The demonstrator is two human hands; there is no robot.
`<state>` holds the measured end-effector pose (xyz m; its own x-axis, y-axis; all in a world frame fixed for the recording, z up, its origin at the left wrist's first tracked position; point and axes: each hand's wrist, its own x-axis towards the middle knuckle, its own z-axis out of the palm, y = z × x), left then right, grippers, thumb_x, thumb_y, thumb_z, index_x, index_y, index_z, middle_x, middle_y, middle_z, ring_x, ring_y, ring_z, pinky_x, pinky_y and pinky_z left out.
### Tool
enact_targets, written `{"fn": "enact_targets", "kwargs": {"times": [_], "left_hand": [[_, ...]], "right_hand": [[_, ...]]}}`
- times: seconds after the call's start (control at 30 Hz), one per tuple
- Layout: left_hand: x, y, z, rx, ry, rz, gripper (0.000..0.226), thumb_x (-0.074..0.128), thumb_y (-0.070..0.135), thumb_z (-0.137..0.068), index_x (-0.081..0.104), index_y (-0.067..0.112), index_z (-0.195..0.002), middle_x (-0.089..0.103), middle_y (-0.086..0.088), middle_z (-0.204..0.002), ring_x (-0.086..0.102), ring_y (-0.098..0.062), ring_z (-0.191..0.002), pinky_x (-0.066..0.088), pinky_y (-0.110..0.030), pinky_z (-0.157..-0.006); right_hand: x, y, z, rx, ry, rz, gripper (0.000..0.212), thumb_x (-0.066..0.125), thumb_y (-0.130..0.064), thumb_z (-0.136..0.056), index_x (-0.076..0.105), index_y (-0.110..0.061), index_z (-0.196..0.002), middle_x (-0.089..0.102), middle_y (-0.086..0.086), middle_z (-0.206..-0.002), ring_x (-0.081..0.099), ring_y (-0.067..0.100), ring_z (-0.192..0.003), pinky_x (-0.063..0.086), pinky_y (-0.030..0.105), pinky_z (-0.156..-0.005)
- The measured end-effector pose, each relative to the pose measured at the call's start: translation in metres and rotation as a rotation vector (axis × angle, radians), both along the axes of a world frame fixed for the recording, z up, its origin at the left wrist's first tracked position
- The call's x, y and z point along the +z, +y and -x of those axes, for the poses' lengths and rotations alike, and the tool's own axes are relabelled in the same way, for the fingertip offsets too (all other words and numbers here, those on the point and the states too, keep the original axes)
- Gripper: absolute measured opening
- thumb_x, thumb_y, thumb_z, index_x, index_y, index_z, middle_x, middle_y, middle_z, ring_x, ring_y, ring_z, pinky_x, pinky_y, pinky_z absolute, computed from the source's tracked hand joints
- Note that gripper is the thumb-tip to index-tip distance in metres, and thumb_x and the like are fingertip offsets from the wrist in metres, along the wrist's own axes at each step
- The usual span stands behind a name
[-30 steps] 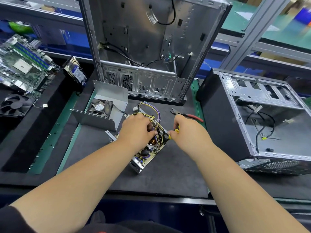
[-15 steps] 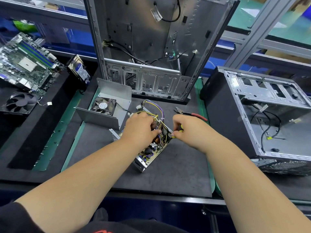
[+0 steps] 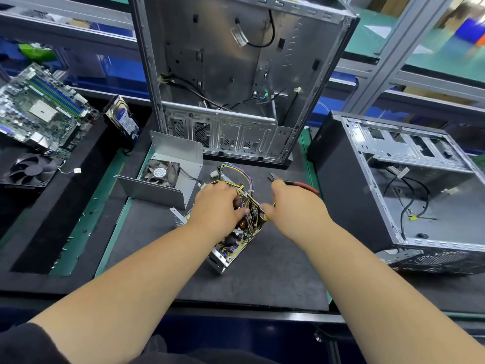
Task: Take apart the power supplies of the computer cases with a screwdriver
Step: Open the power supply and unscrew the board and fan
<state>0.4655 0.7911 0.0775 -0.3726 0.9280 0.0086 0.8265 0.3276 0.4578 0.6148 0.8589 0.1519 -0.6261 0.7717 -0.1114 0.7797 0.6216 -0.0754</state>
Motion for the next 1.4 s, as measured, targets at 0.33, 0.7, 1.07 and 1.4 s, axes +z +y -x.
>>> {"fn": "enact_targets", "kwargs": {"times": [0.33, 0.7, 1.07, 1.4], "left_hand": [[-0.001, 0.002, 0.002, 0.008, -0.009, -0.027, 0.028, 0.067, 0.053, -0.086, 0.059, 0.026, -0.084, 0.055, 0.004, -0.101, 0.047, -0.024, -0.111, 0.038, -0.035, -0.088], [-0.005, 0.000, 0.002, 0.006, -0.010, -0.008, 0.029, 0.068, 0.053, -0.085, 0.054, 0.028, -0.081, 0.049, 0.007, -0.096, 0.046, -0.024, -0.110, 0.039, -0.037, -0.089], [-0.002, 0.003, 0.001, 0.005, 0.005, -0.014, 0.030, 0.066, 0.054, -0.086, 0.063, 0.024, -0.086, 0.058, 0.002, -0.104, 0.047, -0.025, -0.110, 0.041, -0.037, -0.091], [-0.002, 0.004, 0.003, 0.005, 0.013, -0.009, 0.029, 0.066, 0.054, -0.086, 0.059, 0.026, -0.083, 0.057, 0.003, -0.103, 0.048, -0.024, -0.108, 0.042, -0.037, -0.090]], "right_hand": [[0.000, 0.008, -0.016, 0.052, 0.155, 0.185, 0.025, 0.067, -0.026, -0.093, 0.045, -0.017, -0.085, 0.052, -0.002, -0.078, 0.048, 0.024, -0.077, 0.032, 0.034, -0.061], [0.009, 0.007, -0.007, 0.280, -0.114, 0.053, 0.037, 0.051, -0.054, -0.097, 0.042, -0.018, -0.101, 0.061, 0.001, -0.095, 0.058, 0.028, -0.092, 0.048, 0.039, -0.071], [0.005, 0.006, -0.014, -0.069, 0.141, 0.135, 0.026, 0.068, -0.035, -0.088, 0.048, -0.019, -0.082, 0.049, -0.004, -0.072, 0.052, 0.026, -0.080, 0.034, 0.033, -0.060], [-0.010, 0.004, -0.014, -0.029, 0.127, 0.093, 0.023, 0.053, -0.031, -0.101, 0.036, -0.016, -0.096, 0.057, 0.004, -0.081, 0.053, 0.029, -0.074, 0.040, 0.036, -0.059]]}}
